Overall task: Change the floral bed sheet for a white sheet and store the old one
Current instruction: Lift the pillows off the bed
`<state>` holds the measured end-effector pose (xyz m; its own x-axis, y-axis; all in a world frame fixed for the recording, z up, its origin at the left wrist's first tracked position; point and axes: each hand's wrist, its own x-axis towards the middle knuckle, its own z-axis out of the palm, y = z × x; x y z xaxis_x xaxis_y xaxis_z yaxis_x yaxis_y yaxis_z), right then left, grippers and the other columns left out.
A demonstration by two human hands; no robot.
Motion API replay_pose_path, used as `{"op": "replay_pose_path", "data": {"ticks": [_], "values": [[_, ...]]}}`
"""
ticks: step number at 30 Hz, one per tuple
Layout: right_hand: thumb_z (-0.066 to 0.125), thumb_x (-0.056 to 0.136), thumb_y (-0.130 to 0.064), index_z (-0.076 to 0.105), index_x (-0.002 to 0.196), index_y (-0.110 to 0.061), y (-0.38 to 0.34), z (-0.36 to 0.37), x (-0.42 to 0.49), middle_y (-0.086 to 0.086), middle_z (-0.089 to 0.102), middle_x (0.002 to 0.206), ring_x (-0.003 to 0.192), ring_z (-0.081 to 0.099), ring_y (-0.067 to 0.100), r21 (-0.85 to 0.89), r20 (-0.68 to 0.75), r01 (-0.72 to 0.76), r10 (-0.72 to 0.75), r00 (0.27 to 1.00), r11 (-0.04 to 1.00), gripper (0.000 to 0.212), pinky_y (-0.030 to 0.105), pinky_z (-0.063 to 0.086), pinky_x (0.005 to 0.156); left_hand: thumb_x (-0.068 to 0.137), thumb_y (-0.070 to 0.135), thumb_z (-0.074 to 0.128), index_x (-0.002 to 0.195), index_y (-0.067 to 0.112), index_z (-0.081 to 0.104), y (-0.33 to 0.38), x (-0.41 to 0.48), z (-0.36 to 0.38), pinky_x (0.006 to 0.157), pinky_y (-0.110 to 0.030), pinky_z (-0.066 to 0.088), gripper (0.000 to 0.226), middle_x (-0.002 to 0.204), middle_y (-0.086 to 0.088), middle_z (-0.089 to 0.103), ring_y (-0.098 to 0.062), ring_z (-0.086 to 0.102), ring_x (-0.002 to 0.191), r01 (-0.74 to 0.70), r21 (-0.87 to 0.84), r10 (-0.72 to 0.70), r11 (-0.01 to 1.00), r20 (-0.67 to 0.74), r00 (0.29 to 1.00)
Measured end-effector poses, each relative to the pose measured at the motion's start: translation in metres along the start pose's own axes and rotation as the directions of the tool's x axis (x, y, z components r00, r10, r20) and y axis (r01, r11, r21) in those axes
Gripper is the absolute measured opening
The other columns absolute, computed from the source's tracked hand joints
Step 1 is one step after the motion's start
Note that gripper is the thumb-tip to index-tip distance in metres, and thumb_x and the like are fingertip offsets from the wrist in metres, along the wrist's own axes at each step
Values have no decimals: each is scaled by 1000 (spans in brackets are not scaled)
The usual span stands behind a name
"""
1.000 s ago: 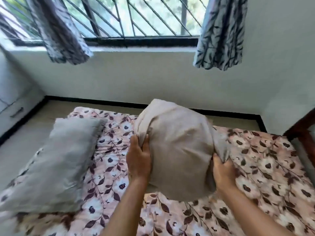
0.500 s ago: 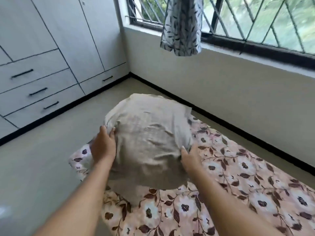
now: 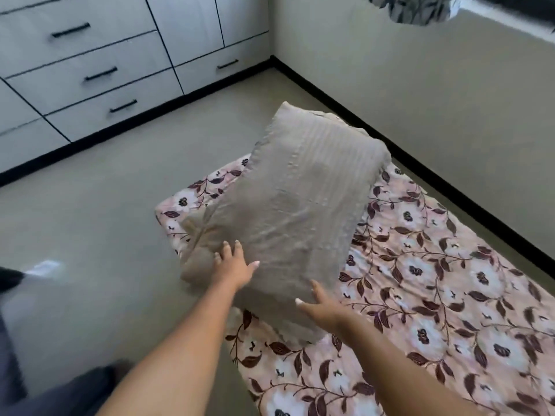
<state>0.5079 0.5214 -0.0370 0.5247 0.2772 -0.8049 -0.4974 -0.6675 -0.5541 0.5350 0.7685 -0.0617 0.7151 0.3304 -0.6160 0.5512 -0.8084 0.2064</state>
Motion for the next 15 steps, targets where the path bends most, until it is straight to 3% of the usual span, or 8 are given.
{"op": "replay_pose_path", "data": {"ticks": [3,6,10,12,15], "values": [[58,99,-49,1,164,-22,3,-1,-14,12,27,165,150,31,27,-122,-27,11,-14,1000,992,90,34,28,118,98,56,47,160,19,0,11,-19,16,119,-56,22,86,167,-10,-12,-41,-2,152,29,8,-28,1000,-65,997],[51,103,-47,5,164,-19,14,-8,-28,8,23,167,151,30,25,-352,-153,41,-101,983,935,81,33,28,118,99,52,47,160,18,4,27,-39,27,114,-59,28,82,167,-9,-10,-38,-2,152,-8,57,15,998,-123,992],[45,102,-54,3,163,-23,53,-11,-52,4,5,171,157,11,26,-520,-244,-23,-123,962,854,80,48,22,125,102,51,42,160,15,4,55,-69,55,118,-54,25,78,168,-9,-7,-35,-1,153,-172,156,188,973,-97,977],[42,101,-58,3,163,-26,76,-13,-69,5,1,171,157,7,32,-564,-297,-86,-105,949,821,80,54,20,124,102,52,41,160,15,2,71,-88,75,119,-54,23,79,168,-8,-9,-34,-2,154,-255,203,270,945,-52,961],[41,101,-59,2,163,-29,122,-20,-106,11,0,170,156,3,39,-484,-353,-178,-5,936,857,79,58,14,123,102,51,42,160,17,-1,106,-131,117,121,-56,19,80,167,-7,-11,-33,-6,154,-376,248,378,893,41,925]]}}
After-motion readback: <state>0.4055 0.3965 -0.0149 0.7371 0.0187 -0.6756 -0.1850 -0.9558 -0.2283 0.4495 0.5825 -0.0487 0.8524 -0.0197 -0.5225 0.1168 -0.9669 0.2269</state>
